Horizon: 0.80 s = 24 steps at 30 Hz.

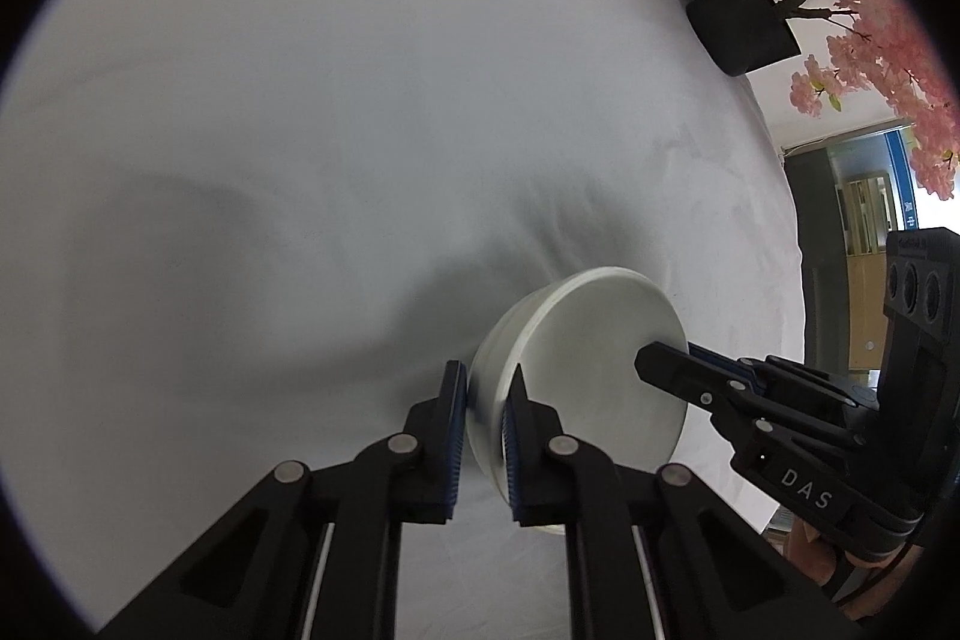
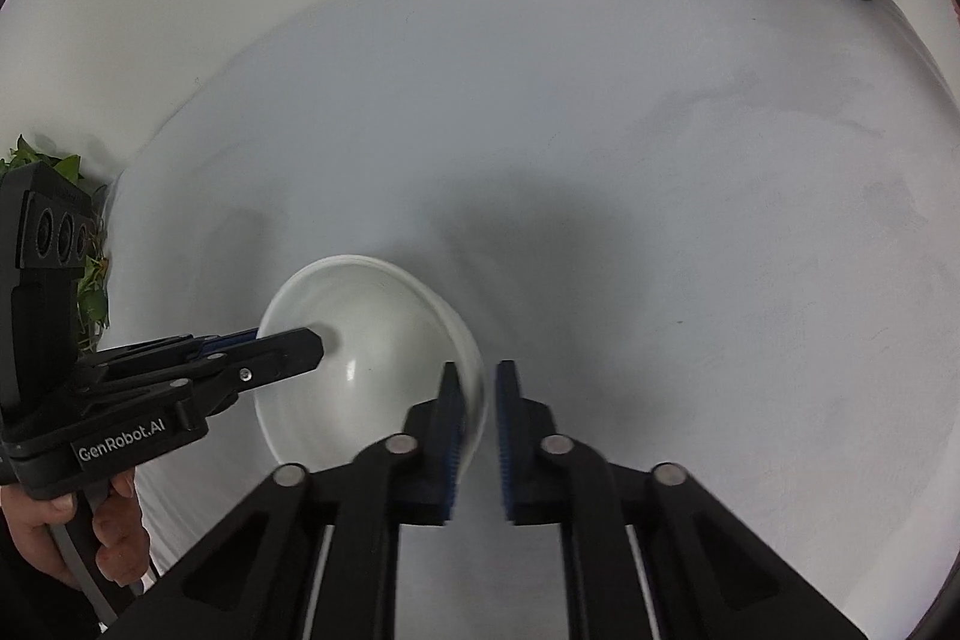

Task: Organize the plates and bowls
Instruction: 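Close both grippers on the rim of the small white bowl, then carry the small white bowl with both grippers and lower it into the white bowl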

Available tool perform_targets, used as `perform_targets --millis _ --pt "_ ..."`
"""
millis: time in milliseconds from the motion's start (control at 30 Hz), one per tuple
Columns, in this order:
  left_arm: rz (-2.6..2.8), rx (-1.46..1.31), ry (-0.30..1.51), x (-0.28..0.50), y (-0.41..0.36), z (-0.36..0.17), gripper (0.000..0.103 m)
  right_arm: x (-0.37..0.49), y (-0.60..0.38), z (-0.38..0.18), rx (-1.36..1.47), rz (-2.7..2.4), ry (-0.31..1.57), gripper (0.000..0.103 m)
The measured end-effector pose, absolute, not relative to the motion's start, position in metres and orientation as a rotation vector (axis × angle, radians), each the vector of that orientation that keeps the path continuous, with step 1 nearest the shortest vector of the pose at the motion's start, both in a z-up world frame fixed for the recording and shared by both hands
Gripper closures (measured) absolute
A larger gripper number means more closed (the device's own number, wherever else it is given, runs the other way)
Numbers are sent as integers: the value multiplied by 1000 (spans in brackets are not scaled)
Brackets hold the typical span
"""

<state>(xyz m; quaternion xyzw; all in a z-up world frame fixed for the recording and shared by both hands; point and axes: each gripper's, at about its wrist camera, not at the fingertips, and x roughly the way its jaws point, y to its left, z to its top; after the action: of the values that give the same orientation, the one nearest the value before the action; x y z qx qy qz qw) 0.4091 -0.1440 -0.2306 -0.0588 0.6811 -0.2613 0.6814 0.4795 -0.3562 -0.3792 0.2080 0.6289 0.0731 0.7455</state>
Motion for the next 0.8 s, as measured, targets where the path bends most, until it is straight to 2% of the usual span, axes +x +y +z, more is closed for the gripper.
perform_targets --millis 400,800 --pt "-538 -25 1504 403 -149 -209 95 483 -331 -378 413 144 1387 100" --pt "-534 16 1368 339 -142 -111 95 433 -335 -302 383 158 1296 100"
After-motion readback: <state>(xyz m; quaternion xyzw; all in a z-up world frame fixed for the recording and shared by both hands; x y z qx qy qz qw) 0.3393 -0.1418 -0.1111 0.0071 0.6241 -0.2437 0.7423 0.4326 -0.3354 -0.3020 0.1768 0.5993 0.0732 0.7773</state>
